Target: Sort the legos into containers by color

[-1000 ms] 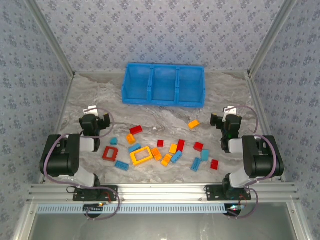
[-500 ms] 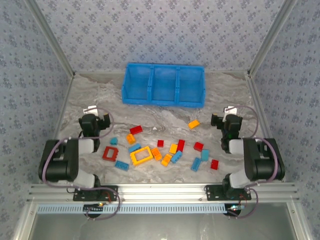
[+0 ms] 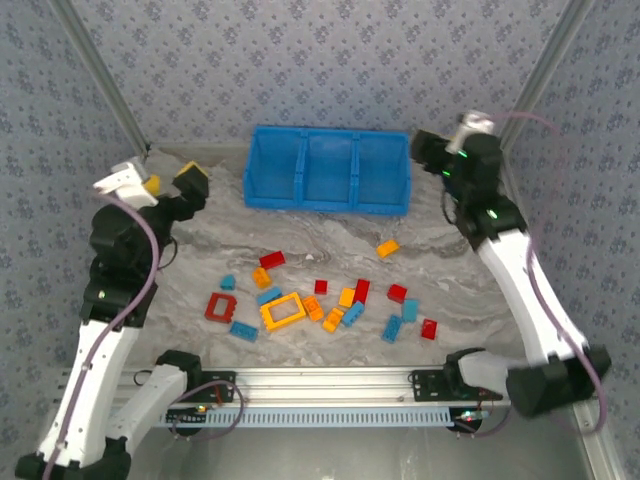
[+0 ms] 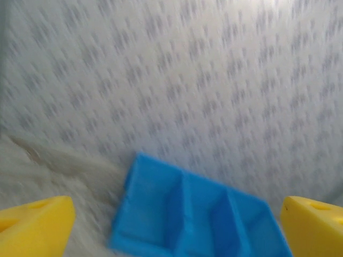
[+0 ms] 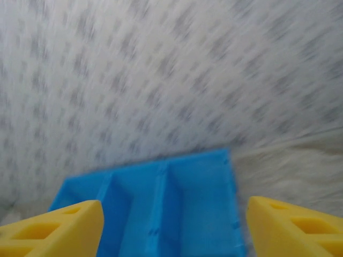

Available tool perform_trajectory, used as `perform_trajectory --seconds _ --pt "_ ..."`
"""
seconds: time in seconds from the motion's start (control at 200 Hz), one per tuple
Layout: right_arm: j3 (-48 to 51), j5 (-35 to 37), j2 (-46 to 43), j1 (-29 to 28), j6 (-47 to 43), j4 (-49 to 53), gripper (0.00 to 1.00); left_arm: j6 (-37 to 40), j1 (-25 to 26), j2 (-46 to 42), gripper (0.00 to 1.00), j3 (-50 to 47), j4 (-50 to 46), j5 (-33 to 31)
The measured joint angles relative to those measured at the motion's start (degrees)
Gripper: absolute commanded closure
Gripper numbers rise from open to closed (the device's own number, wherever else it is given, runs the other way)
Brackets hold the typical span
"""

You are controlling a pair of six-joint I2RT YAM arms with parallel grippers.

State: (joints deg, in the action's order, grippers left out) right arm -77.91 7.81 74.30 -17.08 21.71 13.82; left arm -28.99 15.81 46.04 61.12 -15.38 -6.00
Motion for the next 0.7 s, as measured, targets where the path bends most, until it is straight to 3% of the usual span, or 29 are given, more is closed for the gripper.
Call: perform_trajectory --seconds 0.135,0.29,0.7 --pt "-7.1 -1.7 18.0 -6.8 0.4 8.3 0.27 -2.1 11.5 8.6 0.02 2.0 -10.9 -0.3" --pt "-14.6 -3.1 33.3 -7.5 0.6 17.5 0.3 -2.2 22.0 11.1 0.02 2.0 -19.5 -5.0" --pt "-34.2 -3.1 50.5 -7.4 0.1 24.4 0.55 -3.5 29.4 8.2 0.02 -1.8 -23.1 -11.4"
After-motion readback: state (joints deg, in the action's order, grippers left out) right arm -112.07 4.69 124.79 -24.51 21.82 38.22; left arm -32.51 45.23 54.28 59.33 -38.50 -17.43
